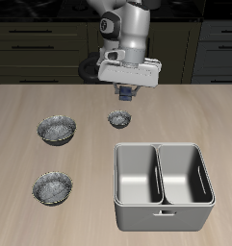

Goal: Place the cream cheese in the smallest bowl

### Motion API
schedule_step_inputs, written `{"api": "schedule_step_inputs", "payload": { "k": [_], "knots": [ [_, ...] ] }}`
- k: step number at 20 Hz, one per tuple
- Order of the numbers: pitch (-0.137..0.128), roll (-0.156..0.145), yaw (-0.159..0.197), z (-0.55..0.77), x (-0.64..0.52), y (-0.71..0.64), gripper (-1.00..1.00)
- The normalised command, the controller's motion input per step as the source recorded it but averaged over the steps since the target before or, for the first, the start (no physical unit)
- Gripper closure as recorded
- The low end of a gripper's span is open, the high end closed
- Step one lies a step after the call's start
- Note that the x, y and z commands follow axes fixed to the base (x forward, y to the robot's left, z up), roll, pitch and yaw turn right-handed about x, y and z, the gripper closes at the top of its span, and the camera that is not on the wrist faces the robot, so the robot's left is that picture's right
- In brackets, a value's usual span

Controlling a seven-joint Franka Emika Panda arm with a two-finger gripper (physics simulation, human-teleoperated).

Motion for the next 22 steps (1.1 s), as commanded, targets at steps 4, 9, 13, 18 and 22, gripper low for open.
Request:
{"api": "schedule_step_inputs", "payload": {
  "k": [4, 9, 13, 18, 22],
  "knots": [
    [-0.047, -0.004, 0.009, -0.01, 0.09, -0.08, 1.0],
    [-0.014, 0.008, -0.002, -0.07, 0.1, -0.05, 1.0],
    [0.029, 0.051, -0.009, -0.16, -0.01, -0.05, 1.0],
    [0.014, 0.03, -0.011, -0.11, -0.11, -0.22, 1.0],
    [-0.004, 0.022, 0.024, -0.02, -0.13, -0.24, 1.0]
  ]
}}
